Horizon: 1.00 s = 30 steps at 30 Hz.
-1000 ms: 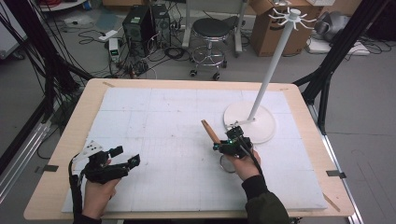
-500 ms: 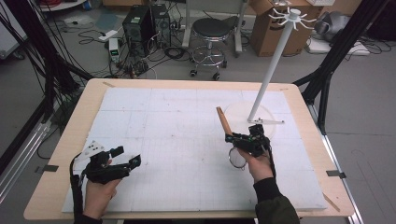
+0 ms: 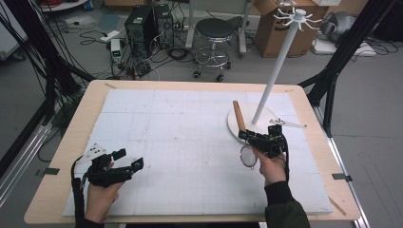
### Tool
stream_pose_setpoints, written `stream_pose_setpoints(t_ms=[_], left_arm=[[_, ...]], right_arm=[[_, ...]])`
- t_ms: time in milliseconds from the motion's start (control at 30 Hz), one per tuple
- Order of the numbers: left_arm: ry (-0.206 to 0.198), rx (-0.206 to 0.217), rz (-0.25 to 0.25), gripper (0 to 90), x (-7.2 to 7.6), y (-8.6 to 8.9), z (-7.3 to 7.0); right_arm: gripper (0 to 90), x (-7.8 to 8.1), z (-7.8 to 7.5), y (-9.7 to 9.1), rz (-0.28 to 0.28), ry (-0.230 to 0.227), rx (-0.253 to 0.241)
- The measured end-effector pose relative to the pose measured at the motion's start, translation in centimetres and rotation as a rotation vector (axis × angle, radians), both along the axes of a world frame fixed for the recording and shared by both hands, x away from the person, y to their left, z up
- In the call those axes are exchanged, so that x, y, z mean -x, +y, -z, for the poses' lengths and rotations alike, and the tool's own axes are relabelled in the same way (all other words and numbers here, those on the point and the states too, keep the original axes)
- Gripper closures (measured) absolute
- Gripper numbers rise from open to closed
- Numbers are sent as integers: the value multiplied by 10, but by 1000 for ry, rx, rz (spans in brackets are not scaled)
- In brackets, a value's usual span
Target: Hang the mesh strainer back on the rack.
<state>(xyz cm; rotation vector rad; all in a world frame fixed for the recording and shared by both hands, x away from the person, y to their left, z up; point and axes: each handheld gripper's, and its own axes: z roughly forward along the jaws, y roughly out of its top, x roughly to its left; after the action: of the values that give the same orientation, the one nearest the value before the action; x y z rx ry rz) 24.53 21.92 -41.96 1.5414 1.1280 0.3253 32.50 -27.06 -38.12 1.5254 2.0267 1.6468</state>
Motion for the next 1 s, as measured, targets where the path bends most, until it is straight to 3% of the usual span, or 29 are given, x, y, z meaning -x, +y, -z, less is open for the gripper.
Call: stream_pose_setpoints(t_ms=[733,867,1000], left_arm=[[-10,-2,10,89,1,-3,0],[-6,-2,19,89,0,-5,1],[-7,-8,19,89,1,-6,1]], right_arm=[[690,14,-29,-32,104,-157,-148],[690,14,-36,-37,118,-167,-178],[690,16,-47,-42,139,-210,-208]])
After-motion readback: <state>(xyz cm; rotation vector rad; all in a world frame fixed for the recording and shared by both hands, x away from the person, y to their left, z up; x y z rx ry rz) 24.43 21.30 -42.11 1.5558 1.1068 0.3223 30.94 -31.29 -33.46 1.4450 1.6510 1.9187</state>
